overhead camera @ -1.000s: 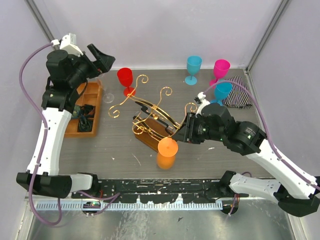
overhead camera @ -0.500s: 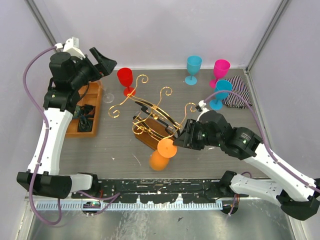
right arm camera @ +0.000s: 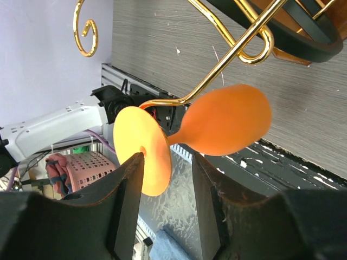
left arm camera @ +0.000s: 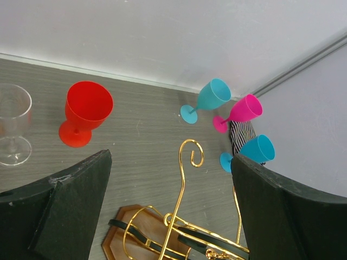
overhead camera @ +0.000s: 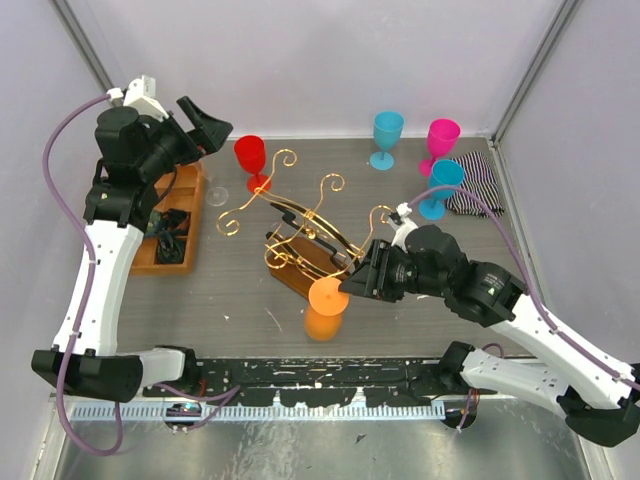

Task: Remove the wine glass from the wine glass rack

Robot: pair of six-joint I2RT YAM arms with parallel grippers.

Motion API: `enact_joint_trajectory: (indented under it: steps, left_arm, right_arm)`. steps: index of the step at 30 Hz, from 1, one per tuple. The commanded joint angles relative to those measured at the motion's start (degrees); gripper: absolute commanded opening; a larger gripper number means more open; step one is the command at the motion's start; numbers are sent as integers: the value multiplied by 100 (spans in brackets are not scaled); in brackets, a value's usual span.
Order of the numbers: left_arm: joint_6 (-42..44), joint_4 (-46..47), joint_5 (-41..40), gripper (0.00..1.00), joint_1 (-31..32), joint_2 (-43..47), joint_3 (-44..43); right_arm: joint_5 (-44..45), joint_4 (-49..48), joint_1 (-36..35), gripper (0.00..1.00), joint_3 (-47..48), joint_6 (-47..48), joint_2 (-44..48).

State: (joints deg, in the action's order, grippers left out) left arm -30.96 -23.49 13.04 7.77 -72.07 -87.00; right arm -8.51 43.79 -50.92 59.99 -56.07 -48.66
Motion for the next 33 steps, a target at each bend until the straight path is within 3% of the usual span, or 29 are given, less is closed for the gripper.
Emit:
enact_joint_trajectory:
  steps: [1,10,20,33]
  left_arm:
    - [-39,76,135,98,18,106,88]
    - [-16,56,164,98,14,138,113]
    - [9,-7,218,98,14,124,51]
    - [137,-95,194,98,9,185,-10]
  right_arm:
    - [-148,-424,-32,47,49,-28,115]
    - [-310,-455,-32,46,38,106,-63]
    - [-397,-490,-30,1,270,137,-19]
    - [-754,-1441,-32,1,-146,-193,-37]
